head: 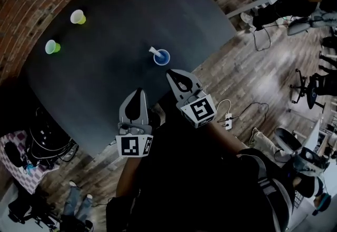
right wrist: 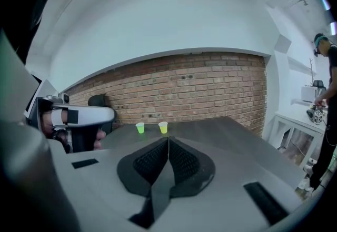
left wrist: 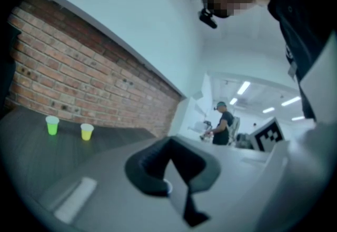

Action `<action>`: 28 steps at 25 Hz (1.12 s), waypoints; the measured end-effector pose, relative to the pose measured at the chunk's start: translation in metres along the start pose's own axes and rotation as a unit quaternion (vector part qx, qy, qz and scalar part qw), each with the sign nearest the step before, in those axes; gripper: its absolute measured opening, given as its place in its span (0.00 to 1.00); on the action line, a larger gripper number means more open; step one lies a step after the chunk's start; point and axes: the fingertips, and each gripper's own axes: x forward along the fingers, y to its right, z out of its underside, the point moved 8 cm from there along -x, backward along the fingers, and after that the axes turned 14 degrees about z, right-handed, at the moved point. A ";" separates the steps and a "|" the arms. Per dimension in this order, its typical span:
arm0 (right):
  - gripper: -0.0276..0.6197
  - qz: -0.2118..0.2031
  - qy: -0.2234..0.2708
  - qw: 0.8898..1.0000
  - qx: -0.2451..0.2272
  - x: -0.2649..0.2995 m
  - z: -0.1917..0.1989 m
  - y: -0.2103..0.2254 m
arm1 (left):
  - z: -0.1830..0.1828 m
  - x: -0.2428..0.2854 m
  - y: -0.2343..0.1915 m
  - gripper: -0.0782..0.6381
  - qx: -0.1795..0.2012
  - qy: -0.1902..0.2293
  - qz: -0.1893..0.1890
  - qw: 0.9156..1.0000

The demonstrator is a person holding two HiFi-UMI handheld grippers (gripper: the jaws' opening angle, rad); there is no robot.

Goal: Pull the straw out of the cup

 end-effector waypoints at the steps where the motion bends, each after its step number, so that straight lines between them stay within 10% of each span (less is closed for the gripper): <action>1: 0.05 -0.001 -0.005 1.000 -0.002 0.003 0.002 0.001 | 0.002 0.003 -0.001 0.12 -0.002 -0.002 -0.001 1.000; 28: 0.06 -0.039 -0.127 0.990 -0.046 0.092 0.064 0.018 | 0.055 0.054 -0.049 0.12 -0.070 -0.036 -0.053 0.996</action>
